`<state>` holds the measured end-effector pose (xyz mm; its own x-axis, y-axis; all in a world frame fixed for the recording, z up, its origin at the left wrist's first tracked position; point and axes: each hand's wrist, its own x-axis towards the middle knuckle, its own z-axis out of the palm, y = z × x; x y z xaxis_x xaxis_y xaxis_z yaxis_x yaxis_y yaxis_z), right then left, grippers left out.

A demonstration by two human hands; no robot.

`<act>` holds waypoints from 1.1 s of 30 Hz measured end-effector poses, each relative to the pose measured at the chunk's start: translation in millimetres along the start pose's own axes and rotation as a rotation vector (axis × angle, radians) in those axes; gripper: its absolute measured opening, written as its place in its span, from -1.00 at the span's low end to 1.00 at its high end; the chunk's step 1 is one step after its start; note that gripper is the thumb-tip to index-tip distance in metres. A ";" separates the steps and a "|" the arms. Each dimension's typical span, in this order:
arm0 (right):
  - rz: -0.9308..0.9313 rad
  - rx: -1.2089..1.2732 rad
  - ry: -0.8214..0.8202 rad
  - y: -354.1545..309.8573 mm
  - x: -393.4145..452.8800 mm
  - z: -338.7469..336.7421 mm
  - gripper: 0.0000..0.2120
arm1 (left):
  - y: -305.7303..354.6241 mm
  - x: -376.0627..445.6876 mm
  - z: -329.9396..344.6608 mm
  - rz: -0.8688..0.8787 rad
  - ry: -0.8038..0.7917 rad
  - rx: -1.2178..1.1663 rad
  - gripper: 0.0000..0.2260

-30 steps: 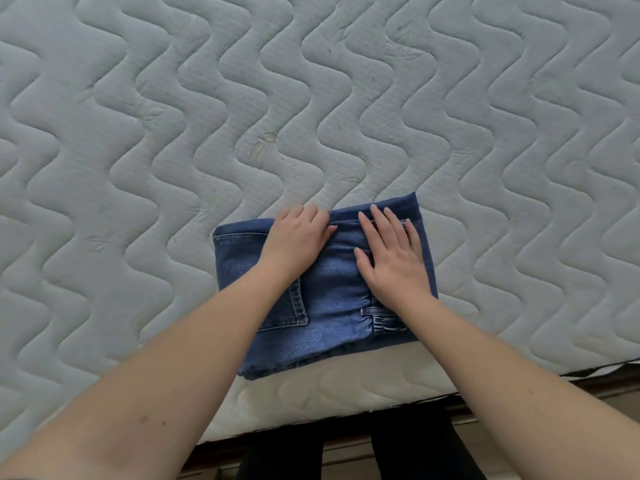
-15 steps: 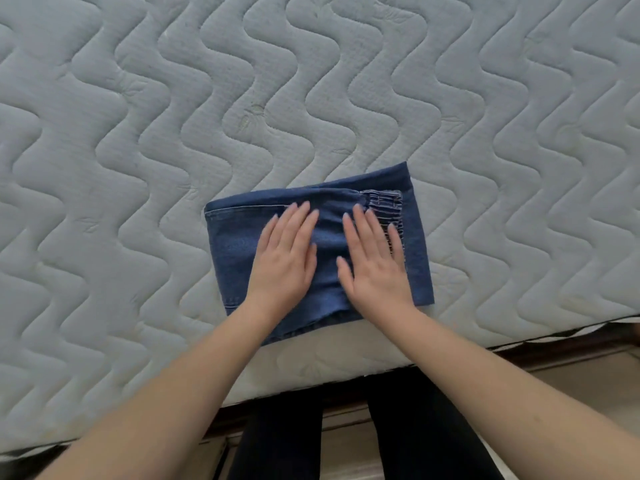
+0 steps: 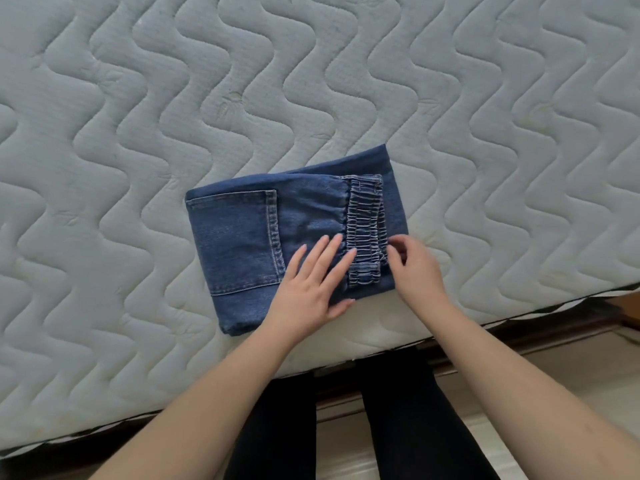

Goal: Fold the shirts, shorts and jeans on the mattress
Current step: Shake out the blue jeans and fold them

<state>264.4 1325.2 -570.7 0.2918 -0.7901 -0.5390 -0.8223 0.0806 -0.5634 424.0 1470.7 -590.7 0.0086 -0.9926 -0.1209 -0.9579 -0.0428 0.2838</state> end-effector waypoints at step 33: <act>-0.584 -0.402 -0.055 -60.8 58.5 -2.9 -0.52 | 48.7 37.4 24.1 -0.276 -0.117 -0.026 -0.36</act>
<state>330.1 1272.3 -566.2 0.7552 -0.6033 -0.2563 -0.6376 -0.5855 -0.5007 370.7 1434.2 -604.4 0.2332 -0.9233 -0.3052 -0.9163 -0.3138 0.2489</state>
